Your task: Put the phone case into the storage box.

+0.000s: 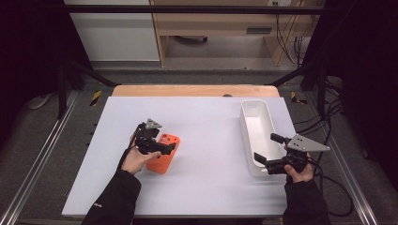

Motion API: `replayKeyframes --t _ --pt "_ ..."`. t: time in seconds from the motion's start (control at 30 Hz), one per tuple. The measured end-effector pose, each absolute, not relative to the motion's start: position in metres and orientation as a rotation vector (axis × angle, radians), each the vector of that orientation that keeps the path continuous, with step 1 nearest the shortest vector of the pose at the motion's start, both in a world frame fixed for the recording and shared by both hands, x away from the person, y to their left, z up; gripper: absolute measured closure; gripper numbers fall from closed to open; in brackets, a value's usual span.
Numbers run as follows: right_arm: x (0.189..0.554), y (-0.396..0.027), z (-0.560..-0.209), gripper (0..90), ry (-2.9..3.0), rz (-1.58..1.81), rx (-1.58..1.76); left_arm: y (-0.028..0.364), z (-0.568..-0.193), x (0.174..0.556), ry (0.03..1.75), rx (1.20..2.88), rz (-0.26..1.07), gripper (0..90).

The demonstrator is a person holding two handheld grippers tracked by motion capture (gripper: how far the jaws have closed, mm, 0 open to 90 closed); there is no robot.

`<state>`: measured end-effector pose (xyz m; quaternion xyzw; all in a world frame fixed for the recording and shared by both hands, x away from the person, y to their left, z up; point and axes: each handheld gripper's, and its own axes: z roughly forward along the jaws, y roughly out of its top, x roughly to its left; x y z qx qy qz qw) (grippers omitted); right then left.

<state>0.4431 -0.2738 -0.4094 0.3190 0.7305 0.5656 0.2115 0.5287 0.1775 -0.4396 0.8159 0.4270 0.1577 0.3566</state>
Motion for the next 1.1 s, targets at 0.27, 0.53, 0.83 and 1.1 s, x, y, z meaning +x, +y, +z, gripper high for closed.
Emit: replayKeyframes --t 0.27,0.53,0.83,1.1 --pt "0.443 -0.273 -0.409 0.5 2.032 1.573 0.887 0.174 -0.446 0.53 1.122 2.141 0.383 0.4" --pt "0.443 -0.274 -0.409 0.5 2.029 1.574 0.886 0.174 -0.454 0.53 1.146 2.155 0.369 0.8" --pt "0.443 -0.275 -0.409 0.5 2.026 1.574 0.889 0.173 -0.465 0.529 1.179 2.191 0.36 0.9" --pt "0.442 -0.275 -0.408 0.5 2.022 1.581 0.888 0.174 -0.468 0.53 1.223 2.206 0.352 1.0"
